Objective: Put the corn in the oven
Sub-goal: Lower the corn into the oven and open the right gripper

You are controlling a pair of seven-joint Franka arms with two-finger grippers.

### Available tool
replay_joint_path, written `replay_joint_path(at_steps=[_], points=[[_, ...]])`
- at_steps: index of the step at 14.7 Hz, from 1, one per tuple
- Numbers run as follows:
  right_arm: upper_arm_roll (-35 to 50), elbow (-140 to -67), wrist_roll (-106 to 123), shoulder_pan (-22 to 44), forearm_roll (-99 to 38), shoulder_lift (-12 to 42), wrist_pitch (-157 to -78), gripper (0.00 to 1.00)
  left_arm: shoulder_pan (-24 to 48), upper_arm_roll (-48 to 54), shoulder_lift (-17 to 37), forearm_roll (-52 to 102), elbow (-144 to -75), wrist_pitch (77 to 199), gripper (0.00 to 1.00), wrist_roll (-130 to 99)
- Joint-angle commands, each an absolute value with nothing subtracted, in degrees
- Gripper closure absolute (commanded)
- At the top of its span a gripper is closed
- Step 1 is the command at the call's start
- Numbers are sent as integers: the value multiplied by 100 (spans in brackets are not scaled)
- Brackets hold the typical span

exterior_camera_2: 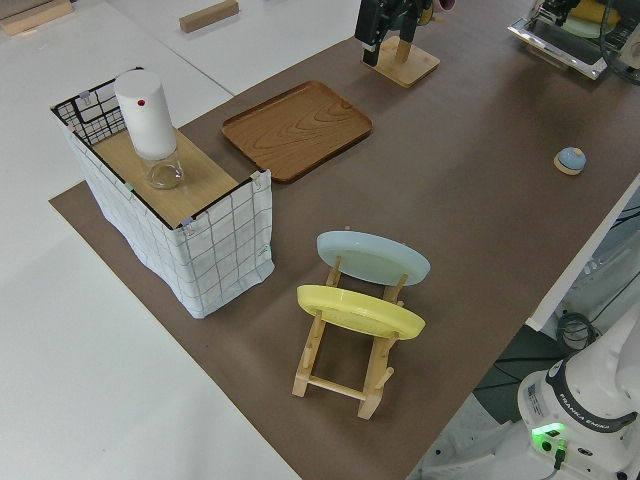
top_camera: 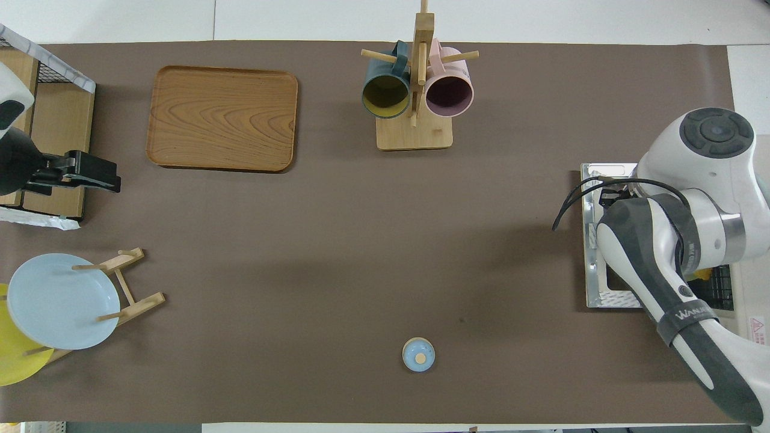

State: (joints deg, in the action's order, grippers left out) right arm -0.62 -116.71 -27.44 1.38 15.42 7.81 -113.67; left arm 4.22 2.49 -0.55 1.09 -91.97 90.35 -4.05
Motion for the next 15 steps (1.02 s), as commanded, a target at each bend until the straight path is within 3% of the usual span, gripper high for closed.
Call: replay_joint_path(at_steps=[1,6,15], points=[[-44,-11936,-2488,70,1670,606,-11487,100,404,272,-149,-26,-9264,9044,0,-343],[-44,-11927,-1803,-298,1775,615,-11514,100,396,246,-149,-26,-9272,9001,0,-369],[-26,-11927,-1758,-334,1775,624,-11575,97,404,246,-149,-26,-9272,9000,0,-378]])
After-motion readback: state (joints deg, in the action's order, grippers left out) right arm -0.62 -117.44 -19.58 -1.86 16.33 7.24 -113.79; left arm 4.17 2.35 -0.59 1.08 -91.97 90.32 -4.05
